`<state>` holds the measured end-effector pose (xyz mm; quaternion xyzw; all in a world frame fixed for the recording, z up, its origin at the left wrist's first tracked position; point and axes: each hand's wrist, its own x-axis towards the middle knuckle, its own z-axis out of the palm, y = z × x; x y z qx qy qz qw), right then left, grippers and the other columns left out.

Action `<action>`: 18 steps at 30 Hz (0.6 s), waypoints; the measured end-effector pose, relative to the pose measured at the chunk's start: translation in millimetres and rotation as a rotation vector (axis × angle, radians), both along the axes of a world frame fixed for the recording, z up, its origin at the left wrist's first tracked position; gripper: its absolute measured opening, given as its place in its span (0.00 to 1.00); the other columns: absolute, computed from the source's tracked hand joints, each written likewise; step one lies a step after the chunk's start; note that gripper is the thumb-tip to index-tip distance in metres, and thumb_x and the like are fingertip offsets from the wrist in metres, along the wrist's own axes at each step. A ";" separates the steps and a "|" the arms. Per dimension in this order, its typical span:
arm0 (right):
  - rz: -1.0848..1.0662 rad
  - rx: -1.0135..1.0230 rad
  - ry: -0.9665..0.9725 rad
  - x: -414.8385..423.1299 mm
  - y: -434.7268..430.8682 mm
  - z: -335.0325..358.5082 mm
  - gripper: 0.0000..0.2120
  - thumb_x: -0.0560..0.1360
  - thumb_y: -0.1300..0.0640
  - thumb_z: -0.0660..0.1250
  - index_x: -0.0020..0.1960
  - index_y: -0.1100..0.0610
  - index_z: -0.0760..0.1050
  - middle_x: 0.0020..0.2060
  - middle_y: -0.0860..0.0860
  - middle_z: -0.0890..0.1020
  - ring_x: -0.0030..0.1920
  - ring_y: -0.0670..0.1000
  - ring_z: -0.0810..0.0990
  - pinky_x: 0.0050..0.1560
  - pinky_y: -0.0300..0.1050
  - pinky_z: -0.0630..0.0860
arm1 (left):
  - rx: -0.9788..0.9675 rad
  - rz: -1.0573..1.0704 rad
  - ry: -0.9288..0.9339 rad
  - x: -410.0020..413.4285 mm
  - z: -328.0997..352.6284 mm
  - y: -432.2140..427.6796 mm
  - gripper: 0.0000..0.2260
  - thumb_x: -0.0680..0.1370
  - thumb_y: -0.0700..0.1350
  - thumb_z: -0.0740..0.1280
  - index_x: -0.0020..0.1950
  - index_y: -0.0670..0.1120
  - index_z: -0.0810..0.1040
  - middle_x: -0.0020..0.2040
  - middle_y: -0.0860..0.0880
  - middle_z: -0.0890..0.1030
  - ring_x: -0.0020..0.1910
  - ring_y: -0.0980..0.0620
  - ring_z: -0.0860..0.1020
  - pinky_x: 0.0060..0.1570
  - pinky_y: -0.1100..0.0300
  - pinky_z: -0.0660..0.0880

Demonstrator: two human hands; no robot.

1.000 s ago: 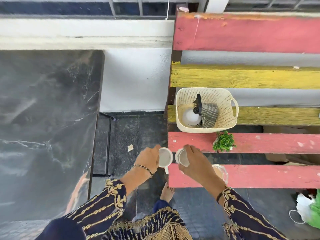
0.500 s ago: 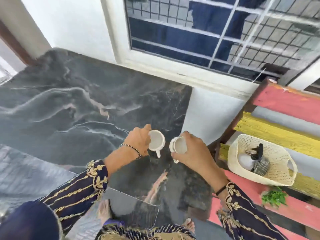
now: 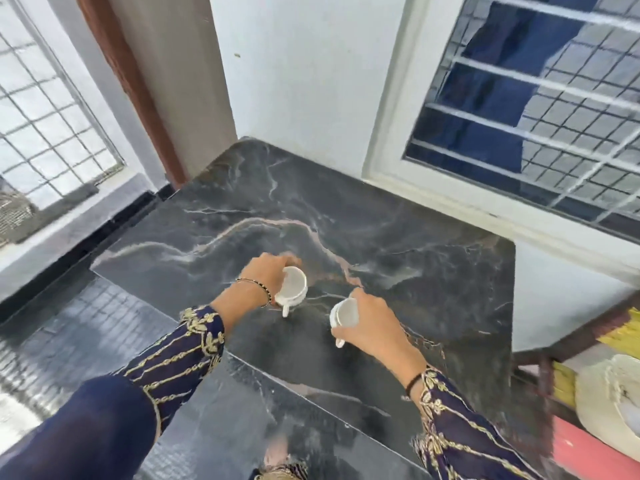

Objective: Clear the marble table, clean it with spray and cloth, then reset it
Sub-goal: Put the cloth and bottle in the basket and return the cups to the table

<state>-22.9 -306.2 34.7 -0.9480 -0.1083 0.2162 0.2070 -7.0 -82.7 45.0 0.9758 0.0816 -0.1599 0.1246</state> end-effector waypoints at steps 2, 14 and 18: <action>-0.007 -0.021 0.008 2.2 24.1 -6.2 0.28 0.67 0.48 0.76 0.61 0.56 0.71 0.60 0.55 0.79 0.59 0.59 0.78 0.52 0.49 0.75 | 0.042 -0.001 0.020 7.7 -6.1 27.2 0.18 0.78 0.38 0.62 0.67 0.50 0.74 0.58 0.39 0.79 0.55 0.37 0.79 0.48 0.50 0.76; -0.047 -0.152 -0.015 -2.0 63.9 -32.6 0.30 0.68 0.48 0.76 0.64 0.58 0.68 0.62 0.55 0.77 0.63 0.59 0.76 0.56 0.50 0.74 | 0.045 -0.052 0.077 18.8 -33.5 86.5 0.11 0.78 0.37 0.60 0.59 0.45 0.75 0.56 0.38 0.79 0.52 0.37 0.80 0.42 0.50 0.78; -0.068 -0.161 -0.005 -7.7 61.8 -38.1 0.35 0.68 0.45 0.76 0.68 0.56 0.67 0.65 0.54 0.77 0.64 0.59 0.76 0.59 0.52 0.75 | 0.059 -0.093 0.095 18.7 -38.0 84.7 0.11 0.80 0.38 0.59 0.61 0.45 0.74 0.56 0.37 0.78 0.54 0.35 0.79 0.42 0.51 0.74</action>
